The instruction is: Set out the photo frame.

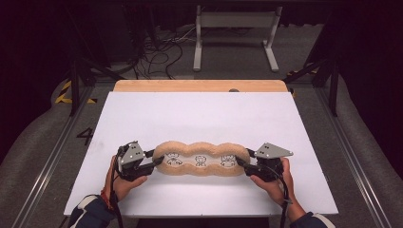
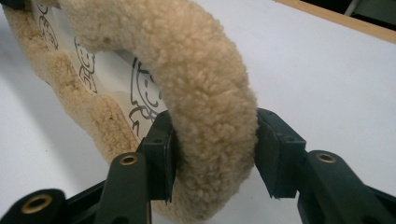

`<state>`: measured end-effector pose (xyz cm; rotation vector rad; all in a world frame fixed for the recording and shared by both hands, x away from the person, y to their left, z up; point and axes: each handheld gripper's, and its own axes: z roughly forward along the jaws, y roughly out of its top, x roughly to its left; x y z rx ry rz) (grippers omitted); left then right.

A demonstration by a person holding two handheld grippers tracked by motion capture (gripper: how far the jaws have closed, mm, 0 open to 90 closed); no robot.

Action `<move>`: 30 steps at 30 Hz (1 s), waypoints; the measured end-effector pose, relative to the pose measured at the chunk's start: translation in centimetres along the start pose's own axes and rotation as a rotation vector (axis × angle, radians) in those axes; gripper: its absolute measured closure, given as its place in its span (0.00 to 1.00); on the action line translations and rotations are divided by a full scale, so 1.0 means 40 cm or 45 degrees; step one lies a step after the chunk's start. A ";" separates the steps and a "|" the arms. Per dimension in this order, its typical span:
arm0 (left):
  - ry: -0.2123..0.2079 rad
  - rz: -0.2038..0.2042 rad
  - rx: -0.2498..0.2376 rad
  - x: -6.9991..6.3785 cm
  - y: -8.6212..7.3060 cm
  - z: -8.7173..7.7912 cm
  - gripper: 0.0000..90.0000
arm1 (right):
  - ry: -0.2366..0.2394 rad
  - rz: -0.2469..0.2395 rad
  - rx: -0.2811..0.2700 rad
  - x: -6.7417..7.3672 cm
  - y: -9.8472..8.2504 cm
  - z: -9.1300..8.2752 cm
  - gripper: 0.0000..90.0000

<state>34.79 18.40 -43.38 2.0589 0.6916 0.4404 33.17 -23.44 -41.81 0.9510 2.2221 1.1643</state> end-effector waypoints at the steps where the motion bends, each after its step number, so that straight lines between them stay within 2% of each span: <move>1: 0.002 0.005 -0.002 0.000 0.000 0.000 0.70 | 0.001 -0.010 0.004 -0.001 0.002 -0.001 0.57; 6: 0.011 0.019 -0.005 -0.002 0.001 -0.001 0.68 | -0.017 -0.055 0.025 0.001 0.014 0.001 0.57; 8: 0.012 0.018 -0.007 -0.003 0.002 -0.001 0.67 | -0.014 -0.055 0.035 0.001 0.016 0.004 0.57; 10: 0.012 -0.007 -0.014 -0.007 0.004 -0.002 0.65 | -0.004 -0.063 0.048 0.002 0.018 0.008 0.57; 14: 0.022 0.010 -0.020 -0.008 0.007 -0.006 0.65 | 0.003 -0.072 0.055 0.006 0.020 0.012 0.57; 16: 0.013 0.002 -0.024 -0.005 0.005 -0.006 0.65 | 0.010 -0.066 0.060 0.006 0.018 0.014 0.56; 30: 0.035 0.045 -0.007 -0.015 0.009 -0.003 0.62 | -0.006 -0.082 0.071 0.011 0.021 0.017 0.56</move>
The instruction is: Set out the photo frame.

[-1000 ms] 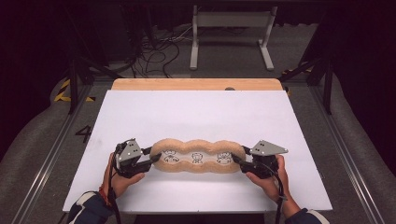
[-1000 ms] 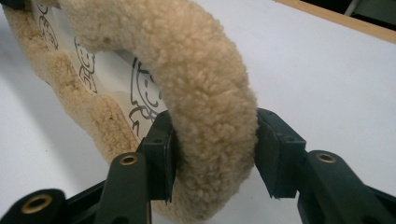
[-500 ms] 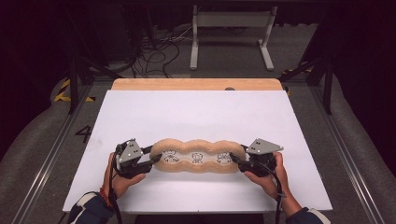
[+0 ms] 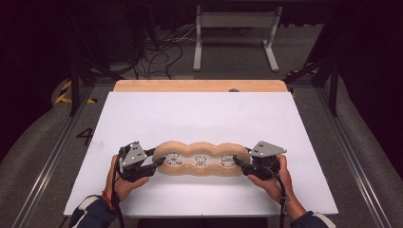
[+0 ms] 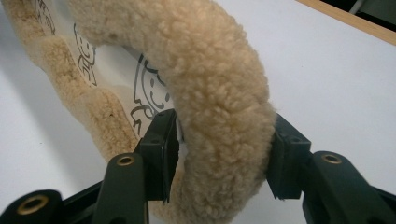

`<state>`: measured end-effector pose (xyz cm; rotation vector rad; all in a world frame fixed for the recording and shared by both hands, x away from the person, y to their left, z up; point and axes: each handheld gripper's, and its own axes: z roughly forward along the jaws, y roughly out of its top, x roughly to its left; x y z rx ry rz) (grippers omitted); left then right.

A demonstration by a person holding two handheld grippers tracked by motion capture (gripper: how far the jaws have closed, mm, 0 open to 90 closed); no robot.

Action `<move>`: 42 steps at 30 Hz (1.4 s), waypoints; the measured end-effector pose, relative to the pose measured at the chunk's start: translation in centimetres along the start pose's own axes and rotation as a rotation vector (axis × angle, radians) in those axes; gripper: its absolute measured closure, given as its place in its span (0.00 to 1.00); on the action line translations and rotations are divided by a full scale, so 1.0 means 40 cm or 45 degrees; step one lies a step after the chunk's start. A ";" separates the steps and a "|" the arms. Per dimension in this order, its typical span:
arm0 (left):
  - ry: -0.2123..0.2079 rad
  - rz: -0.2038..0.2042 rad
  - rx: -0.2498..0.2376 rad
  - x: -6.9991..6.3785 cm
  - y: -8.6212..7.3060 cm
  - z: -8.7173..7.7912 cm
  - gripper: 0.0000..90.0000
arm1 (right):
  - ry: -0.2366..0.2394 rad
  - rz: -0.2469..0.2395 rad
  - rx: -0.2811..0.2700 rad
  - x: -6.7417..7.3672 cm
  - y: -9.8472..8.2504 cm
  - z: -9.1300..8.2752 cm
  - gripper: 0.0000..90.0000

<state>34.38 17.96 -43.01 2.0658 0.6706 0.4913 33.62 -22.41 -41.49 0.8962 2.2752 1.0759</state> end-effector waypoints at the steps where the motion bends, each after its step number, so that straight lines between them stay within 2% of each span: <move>1: 0.006 0.013 0.002 -0.001 0.001 -0.001 0.62 | -0.003 0.000 0.000 0.000 0.000 -0.001 0.56; 9: 0.013 0.052 0.016 -0.012 0.008 0.004 0.54 | -0.009 -0.004 0.005 -0.006 0.003 0.000 0.50; 13: 0.013 0.054 0.019 -0.012 0.009 0.005 0.50 | -0.011 -0.015 0.015 -0.003 0.005 0.002 0.47; 15: 0.039 0.058 0.018 -0.013 0.009 0.004 0.43 | 0.002 -0.015 0.016 -0.002 0.007 -0.001 0.44; 19: 0.051 0.062 0.025 -0.008 0.007 0.001 0.34 | 0.003 -0.017 0.025 -0.004 0.006 -0.002 0.38; 22: 0.037 0.042 0.013 -0.005 0.004 0.000 0.27 | 0.011 -0.005 0.028 -0.010 0.003 -0.004 0.32; 24: 0.038 0.042 0.020 -0.004 0.004 0.000 0.24 | 0.010 0.002 0.026 -0.011 0.002 -0.006 0.32; 26: 0.029 0.042 0.022 -0.008 0.006 0.000 0.15 | 0.020 0.022 0.010 -0.015 -0.001 -0.014 0.28; 28: -0.006 0.032 0.020 -0.011 0.006 -0.001 0.12 | 0.018 0.022 0.010 -0.015 -0.001 -0.017 0.26; 29: -0.026 0.042 0.024 -0.016 0.005 0.000 0.07 | 0.023 0.029 -0.003 -0.017 -0.002 -0.022 0.21; 30: -0.026 0.042 0.024 -0.016 0.005 0.000 0.06 | 0.023 0.029 -0.003 -0.017 -0.002 -0.022 0.21; 34: -0.028 0.059 0.011 -0.018 0.006 -0.002 0.05 | 0.015 0.070 -0.026 -0.021 -0.006 -0.024 0.06; 37: -0.024 0.053 0.009 -0.017 0.006 -0.001 0.04 | 0.012 0.062 -0.023 -0.020 -0.008 -0.022 0.05; 40: -0.016 0.069 0.006 -0.018 0.007 -0.001 0.03 | 0.002 0.033 -0.008 -0.018 -0.006 -0.018 0.04; 42: -0.018 0.087 -0.003 -0.019 0.009 -0.002 0.04 | -0.019 0.030 0.005 -0.017 -0.003 -0.015 0.08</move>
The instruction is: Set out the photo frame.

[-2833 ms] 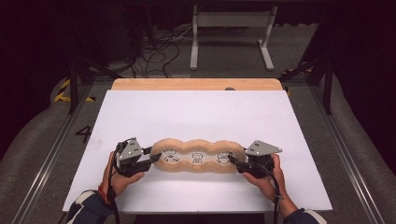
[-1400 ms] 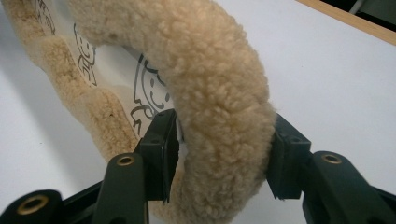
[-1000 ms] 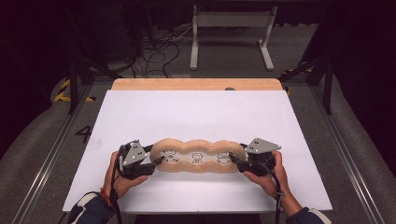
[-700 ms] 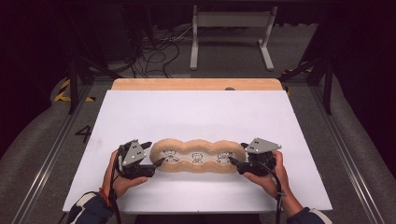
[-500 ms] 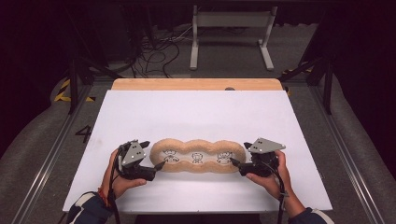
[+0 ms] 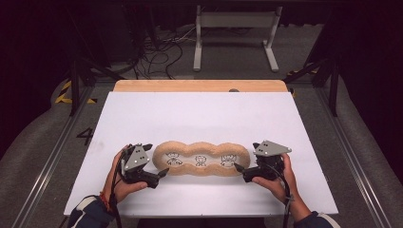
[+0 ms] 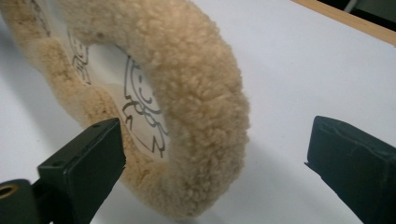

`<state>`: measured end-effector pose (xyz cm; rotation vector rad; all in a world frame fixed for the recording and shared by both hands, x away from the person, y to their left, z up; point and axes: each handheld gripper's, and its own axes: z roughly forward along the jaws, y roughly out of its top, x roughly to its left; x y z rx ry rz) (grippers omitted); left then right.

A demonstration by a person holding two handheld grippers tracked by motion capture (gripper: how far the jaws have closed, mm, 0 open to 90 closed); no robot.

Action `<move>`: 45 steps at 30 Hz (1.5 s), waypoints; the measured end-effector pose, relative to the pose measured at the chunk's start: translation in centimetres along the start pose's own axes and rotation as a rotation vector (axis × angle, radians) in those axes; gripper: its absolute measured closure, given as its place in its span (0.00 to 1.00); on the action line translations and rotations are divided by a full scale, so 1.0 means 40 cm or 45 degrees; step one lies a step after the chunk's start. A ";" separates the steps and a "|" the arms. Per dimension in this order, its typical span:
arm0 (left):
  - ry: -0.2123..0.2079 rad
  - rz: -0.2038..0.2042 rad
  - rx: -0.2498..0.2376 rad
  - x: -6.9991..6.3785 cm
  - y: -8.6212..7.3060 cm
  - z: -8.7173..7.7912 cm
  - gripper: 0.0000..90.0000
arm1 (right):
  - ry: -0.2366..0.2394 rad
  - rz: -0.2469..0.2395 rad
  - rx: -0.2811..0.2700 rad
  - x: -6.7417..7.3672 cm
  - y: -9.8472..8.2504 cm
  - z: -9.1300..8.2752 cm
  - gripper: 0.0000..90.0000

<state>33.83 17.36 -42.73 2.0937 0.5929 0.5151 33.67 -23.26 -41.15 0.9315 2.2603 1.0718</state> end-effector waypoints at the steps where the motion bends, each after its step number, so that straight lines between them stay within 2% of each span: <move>1: 0.000 0.002 -0.009 0.000 0.001 0.000 0.04 | 0.000 -0.004 0.005 0.001 0.002 0.002 0.08; 8: 0.001 0.024 -0.014 -0.004 0.002 -0.006 0.04 | 0.000 -0.055 -0.008 0.008 0.005 -0.006 0.09; 12: 0.005 0.042 0.002 -0.003 0.001 -0.008 0.05 | -0.045 -0.113 0.032 0.015 0.004 -0.009 0.09; 22: -0.001 0.069 0.013 -0.005 -0.008 -0.016 0.05 | -0.052 -0.093 0.009 0.002 -0.012 -0.030 0.11; 29: 0.014 0.048 0.019 0.002 -0.024 -0.032 0.05 | -0.060 -0.101 -0.003 0.000 -0.023 -0.046 0.11; 39: 0.021 0.049 0.026 0.013 -0.047 -0.055 0.06 | -0.064 -0.099 -0.009 -0.004 -0.048 -0.055 0.11; 42: 0.050 0.078 0.040 0.011 -0.054 -0.059 0.06 | -0.070 -0.105 -0.016 -0.008 -0.061 -0.064 0.10; 45: 0.051 0.062 0.029 0.013 -0.060 -0.066 0.06 | -0.079 -0.101 -0.006 -0.009 -0.069 -0.069 0.10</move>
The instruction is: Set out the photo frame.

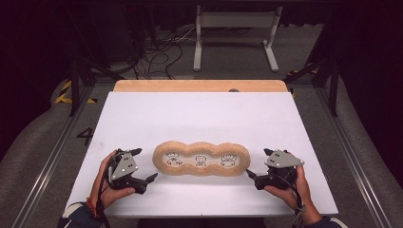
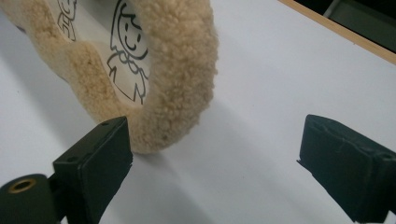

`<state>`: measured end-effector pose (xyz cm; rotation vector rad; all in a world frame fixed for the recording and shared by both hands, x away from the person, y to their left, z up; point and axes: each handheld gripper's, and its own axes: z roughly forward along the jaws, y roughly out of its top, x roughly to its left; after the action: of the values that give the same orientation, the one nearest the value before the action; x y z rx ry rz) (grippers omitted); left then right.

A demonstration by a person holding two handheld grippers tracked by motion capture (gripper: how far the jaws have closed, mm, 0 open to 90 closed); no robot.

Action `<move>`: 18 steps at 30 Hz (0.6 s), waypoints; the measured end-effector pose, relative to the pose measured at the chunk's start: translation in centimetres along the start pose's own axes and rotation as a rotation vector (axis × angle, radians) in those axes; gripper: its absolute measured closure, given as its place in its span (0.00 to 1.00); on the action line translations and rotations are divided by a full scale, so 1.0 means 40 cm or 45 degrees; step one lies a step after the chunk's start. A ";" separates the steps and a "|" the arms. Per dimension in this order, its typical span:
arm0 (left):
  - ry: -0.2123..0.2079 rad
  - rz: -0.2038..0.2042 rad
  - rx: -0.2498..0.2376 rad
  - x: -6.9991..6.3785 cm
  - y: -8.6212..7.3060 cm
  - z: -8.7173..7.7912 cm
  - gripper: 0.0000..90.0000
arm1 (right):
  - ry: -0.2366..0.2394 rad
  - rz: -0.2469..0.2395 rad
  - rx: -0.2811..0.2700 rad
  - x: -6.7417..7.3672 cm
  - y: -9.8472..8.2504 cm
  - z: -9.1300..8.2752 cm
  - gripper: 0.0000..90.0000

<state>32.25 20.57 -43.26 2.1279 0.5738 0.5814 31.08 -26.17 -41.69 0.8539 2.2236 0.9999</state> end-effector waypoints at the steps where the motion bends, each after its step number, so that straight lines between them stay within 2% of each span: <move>1: 0.002 0.002 0.001 0.000 -0.002 -0.001 0.06 | -0.005 -0.003 -0.002 -0.001 -0.003 -0.003 0.10; 3: 0.008 0.008 0.007 -0.001 -0.003 -0.005 0.06 | -0.011 -0.006 0.009 -0.003 -0.008 -0.005 0.10; 6: -0.006 -0.022 -0.012 0.001 -0.013 -0.016 0.06 | -0.005 0.032 0.004 -0.010 -0.017 -0.016 0.10; 10: 0.005 -0.007 0.020 -0.002 -0.028 -0.018 0.06 | -0.031 0.010 0.033 -0.012 -0.037 -0.023 0.09; 13: 0.010 -0.023 0.008 -0.002 -0.033 -0.029 0.06 | -0.028 0.030 0.047 -0.016 -0.045 -0.027 0.09; 18: 0.020 -0.027 0.013 0.000 -0.047 -0.038 0.06 | -0.062 0.019 0.054 -0.018 -0.056 -0.035 0.09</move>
<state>30.98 22.53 -43.97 2.1259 0.6083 0.5848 29.85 -28.47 -42.52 0.9052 2.2075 0.9312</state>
